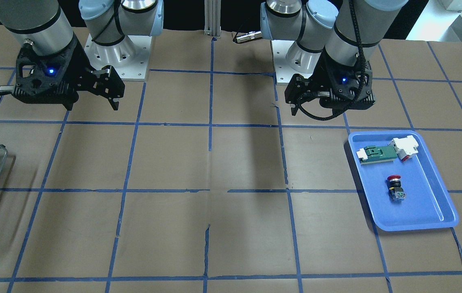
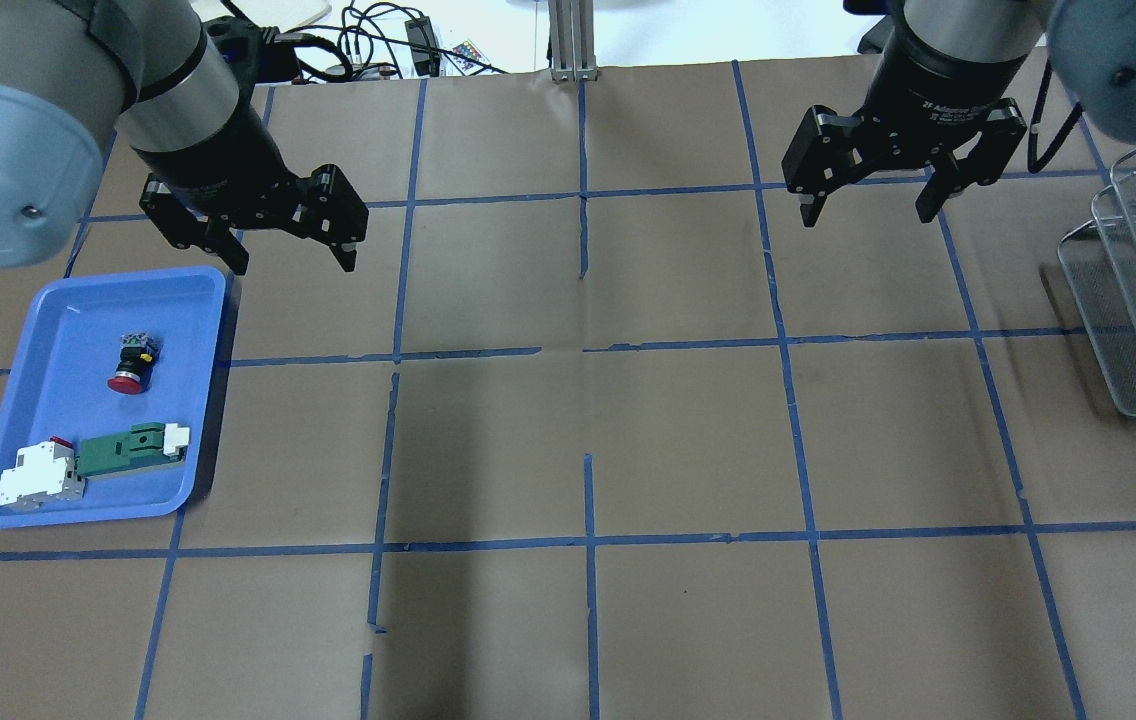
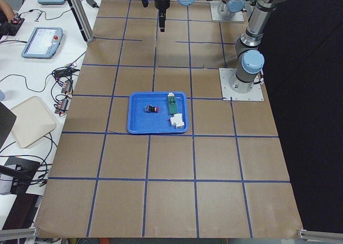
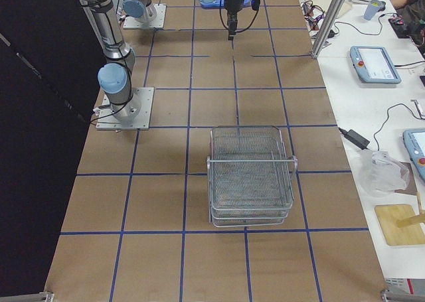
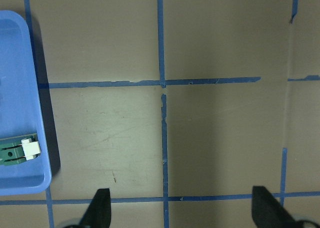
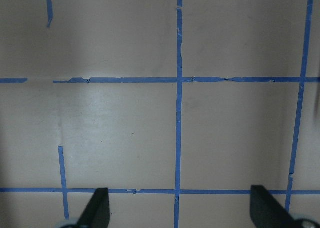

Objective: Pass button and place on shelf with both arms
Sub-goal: 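Lower the left gripper toward the red button in the blue tray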

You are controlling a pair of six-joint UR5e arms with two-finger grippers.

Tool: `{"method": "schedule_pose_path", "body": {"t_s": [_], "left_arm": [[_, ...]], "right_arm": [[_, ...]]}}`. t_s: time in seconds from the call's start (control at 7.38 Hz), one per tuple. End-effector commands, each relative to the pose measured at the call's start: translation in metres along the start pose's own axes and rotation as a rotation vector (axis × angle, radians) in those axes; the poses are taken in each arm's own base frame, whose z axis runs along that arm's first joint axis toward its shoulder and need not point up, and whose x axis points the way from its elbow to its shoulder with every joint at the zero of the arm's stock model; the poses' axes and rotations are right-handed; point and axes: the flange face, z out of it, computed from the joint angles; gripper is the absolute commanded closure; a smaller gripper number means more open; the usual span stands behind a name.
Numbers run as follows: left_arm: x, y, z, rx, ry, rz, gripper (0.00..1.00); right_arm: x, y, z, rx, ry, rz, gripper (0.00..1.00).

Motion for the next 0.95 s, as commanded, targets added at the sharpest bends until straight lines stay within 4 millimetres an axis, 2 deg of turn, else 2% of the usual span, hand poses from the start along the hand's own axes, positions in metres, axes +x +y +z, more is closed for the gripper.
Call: {"method": "schedule_pose_path", "body": {"t_s": [0.0,0.27,0.41,0.54,0.68,0.81], "left_arm": [[-0.004,0.001,-0.003,0.008,0.000,-0.009,0.00],[-0.019,0.000,-0.005,0.014,-0.018,-0.037,0.00],[-0.049,-0.014,0.010,-0.018,-0.018,-0.093,0.00],[-0.096,-0.020,0.024,-0.046,-0.009,-0.100,0.00],[-0.143,-0.029,0.051,-0.039,-0.004,-0.083,0.00],[-0.199,-0.043,0.095,0.008,-0.018,-0.050,0.00]], "right_arm": [[-0.001,0.000,0.000,0.000,-0.005,0.000,0.00],[-0.001,0.000,0.000,0.003,-0.010,-0.002,0.00],[-0.001,0.000,-0.001,0.003,-0.011,-0.002,0.00],[-0.001,0.000,0.000,0.002,-0.010,-0.003,0.00],[-0.001,0.000,0.000,0.003,-0.011,-0.003,0.00],[-0.001,0.000,-0.001,0.005,-0.011,-0.003,0.00]]}}
